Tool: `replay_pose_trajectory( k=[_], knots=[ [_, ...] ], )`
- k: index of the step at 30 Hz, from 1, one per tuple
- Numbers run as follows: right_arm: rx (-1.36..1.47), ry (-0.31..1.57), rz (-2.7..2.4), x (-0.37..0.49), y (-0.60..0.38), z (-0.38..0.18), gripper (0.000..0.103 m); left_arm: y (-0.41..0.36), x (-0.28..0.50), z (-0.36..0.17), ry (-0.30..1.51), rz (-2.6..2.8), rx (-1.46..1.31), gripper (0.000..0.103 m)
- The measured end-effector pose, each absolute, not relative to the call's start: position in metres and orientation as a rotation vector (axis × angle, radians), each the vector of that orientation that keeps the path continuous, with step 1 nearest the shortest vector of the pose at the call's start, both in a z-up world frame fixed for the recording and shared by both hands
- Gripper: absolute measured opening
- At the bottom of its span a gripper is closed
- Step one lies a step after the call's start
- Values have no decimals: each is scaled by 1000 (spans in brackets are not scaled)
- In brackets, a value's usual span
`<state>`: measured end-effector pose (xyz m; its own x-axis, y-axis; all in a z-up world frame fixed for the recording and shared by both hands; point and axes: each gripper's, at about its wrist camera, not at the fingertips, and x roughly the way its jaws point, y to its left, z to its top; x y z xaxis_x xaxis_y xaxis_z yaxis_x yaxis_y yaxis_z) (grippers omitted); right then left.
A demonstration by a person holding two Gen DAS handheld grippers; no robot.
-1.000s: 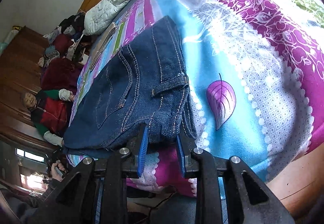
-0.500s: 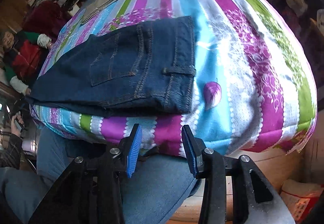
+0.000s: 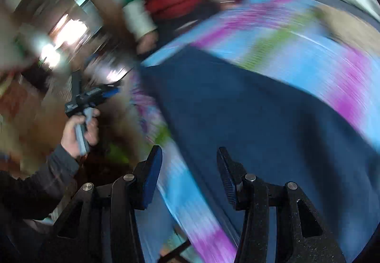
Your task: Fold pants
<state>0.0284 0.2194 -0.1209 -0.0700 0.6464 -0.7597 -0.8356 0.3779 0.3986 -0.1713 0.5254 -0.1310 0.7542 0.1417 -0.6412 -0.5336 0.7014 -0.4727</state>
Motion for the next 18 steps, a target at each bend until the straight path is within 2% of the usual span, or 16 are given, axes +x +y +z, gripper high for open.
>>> replay_pose_trajectory(
  k=[5,8,9,10,12,18],
  knots=[
    [-542,1016,1306,6,390,-142,52,501,-183,-143,620,369,-701,53],
    [-636,1044,1300,2,438,-164,52,490,-183,-147,633,326,-701,53],
    [-665,1057,1289,2,448,-173,49,488,-182,-148,637,309,-698,53],
    [-688,1064,1271,4,455,-179,30,485,-181,-148,640,288,-695,53],
    [-655,1078,1261,17,451,-178,9,478,-176,-149,646,223,-694,53],
    [-375,1061,1285,57,428,-126,8,452,-145,-149,637,64,-679,53]
  ],
)
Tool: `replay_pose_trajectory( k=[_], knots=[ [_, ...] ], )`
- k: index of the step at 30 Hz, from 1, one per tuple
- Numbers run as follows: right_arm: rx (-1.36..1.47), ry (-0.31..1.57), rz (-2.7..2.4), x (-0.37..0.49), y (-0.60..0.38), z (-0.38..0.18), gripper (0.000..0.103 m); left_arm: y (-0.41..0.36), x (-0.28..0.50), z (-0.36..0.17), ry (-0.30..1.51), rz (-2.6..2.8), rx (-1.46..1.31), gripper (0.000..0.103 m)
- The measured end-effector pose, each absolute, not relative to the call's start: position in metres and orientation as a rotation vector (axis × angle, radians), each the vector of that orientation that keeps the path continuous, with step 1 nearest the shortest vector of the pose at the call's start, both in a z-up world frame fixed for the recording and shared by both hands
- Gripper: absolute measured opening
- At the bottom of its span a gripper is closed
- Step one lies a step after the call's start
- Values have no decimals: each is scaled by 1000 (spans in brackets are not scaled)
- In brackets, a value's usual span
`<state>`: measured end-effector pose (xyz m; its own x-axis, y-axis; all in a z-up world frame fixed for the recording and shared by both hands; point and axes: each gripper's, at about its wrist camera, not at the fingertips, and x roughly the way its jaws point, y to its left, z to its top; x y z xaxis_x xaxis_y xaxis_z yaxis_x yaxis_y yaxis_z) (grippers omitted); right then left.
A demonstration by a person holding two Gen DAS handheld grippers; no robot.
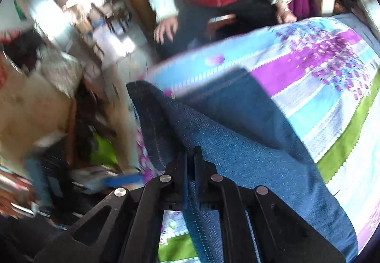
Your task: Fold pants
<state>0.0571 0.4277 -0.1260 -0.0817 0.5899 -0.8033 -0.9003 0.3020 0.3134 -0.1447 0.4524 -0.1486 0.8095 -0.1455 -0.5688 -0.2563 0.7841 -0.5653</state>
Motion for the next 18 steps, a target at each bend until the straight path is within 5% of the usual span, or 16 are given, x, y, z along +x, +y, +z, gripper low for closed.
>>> replay_pose_trajectory(
  k=[10,13,18],
  knots=[
    [-306,1029,1400,39,423,-85,8,534,-64,-126,468,163,-825,53],
    [-307,1096,1421,34,440,-119,8,574,-68,-126,363,171,-943,54],
    [-417,1299,1423,22,466,-208,14,609,-113,-160,437,380,-992,54]
  ],
)
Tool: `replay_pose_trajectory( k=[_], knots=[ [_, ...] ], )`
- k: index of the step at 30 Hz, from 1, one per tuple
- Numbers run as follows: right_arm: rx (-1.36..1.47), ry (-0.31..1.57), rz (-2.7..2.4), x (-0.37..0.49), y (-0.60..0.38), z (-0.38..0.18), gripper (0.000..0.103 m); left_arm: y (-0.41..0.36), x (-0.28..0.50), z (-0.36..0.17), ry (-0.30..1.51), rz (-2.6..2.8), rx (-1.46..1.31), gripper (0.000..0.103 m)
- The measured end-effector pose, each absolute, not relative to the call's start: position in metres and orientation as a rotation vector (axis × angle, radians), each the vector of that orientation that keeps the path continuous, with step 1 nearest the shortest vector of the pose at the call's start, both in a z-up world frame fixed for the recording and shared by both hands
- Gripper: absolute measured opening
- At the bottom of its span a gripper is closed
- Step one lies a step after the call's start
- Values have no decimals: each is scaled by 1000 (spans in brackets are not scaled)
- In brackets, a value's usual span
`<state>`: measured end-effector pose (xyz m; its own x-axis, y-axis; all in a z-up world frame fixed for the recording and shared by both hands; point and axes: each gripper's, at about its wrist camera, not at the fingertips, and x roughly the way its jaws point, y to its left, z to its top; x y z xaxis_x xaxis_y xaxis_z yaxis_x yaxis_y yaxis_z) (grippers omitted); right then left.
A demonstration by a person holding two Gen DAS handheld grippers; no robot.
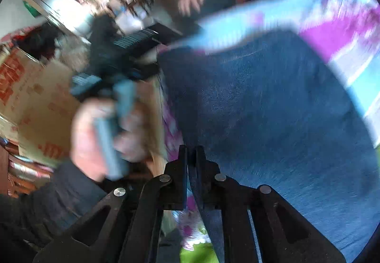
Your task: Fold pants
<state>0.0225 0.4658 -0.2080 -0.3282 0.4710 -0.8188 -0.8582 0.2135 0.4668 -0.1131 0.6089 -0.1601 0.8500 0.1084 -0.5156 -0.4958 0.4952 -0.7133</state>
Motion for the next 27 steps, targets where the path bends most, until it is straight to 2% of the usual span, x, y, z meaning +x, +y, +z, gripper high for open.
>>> replay_pose_trajectory(
  k=[2,3,5,7,8,13,20,24,25,27],
  knots=[
    [-415,1321,1422,20,460,-213,16,609,-143,-171,442,393,-989,54],
    [-407,1303,1435,20,456,-206,20,603,-151,-172,446,401,-977,54],
    [-367,1249,1478,27,448,-183,22,588,-171,-172,466,432,-945,54],
    [-325,1173,1476,48,444,-164,30,578,-177,-171,473,442,-942,54],
    [-321,1150,1442,61,446,-161,32,574,-181,-171,470,442,-935,54],
    [-385,1110,1305,131,493,-180,32,559,-183,-168,463,416,-931,54],
    [-486,1120,1328,152,548,-214,33,552,-183,-172,491,379,-919,54],
    [-477,1085,1360,159,554,-216,44,554,-175,-179,496,352,-931,54],
    [-470,1062,1370,158,552,-211,51,554,-175,-181,494,347,-938,54],
    [-491,1040,1362,157,555,-210,52,555,-174,-181,483,333,-951,54]
  ],
)
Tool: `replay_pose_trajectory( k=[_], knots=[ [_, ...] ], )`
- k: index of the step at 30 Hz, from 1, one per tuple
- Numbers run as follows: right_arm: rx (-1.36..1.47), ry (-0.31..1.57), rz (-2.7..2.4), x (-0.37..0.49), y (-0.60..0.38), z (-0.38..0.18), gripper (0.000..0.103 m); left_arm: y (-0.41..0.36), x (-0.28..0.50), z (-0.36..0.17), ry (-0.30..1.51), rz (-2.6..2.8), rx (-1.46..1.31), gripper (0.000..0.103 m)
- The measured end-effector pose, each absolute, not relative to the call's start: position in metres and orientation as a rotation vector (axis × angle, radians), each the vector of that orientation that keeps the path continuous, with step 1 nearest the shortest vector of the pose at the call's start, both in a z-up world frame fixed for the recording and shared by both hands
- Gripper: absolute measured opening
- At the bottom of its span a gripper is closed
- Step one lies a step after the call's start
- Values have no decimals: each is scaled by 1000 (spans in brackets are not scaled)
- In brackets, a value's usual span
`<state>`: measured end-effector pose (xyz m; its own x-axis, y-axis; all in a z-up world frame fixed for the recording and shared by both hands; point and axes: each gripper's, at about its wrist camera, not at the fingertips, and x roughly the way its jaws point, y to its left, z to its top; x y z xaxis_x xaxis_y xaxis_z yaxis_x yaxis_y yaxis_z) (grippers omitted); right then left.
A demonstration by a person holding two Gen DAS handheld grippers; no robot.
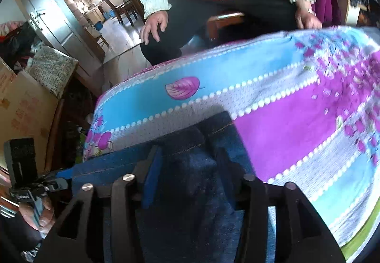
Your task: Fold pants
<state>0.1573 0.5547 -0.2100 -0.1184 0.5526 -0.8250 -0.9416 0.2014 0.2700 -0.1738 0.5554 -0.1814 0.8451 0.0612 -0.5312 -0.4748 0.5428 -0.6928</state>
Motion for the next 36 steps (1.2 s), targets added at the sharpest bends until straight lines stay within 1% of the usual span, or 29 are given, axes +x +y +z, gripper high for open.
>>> replay_pose_trajectory(
  k=[4,5,6,7,9,12,20,22,26,28,31,33,35,36],
  knots=[
    [-581,1045,1378,148,565,-221,54,554,-172,-180,484,333,-931,54],
    [-587,1027,1388,146,564,-220,46,554,-172,-180,485,332,-933,54],
    [-576,1012,1396,145,564,-217,21,555,-173,-181,484,333,-936,54],
    [-557,988,1377,148,563,-213,15,556,-174,-181,481,337,-941,54],
    [-504,979,1367,157,559,-208,11,558,-176,-183,470,339,-960,54],
    [-482,968,1337,170,560,-206,10,558,-175,-183,461,337,-958,54],
    [-500,988,1310,174,565,-221,10,555,-170,-178,456,338,-940,54],
    [-496,984,1304,174,565,-218,10,549,-168,-168,451,356,-885,54],
    [-479,953,1296,173,564,-207,10,523,-158,-131,400,263,-730,54],
    [-465,949,1290,175,562,-204,10,513,-146,-118,405,223,-654,53],
    [-458,958,1274,178,560,-207,10,509,-130,-112,394,162,-641,53],
    [-463,979,1268,180,564,-212,10,505,-119,-113,408,146,-601,53],
    [-474,988,1260,180,566,-219,11,510,-105,-129,481,195,-597,53],
    [-470,992,1254,182,565,-219,12,515,-102,-140,526,225,-614,48]
  ],
)
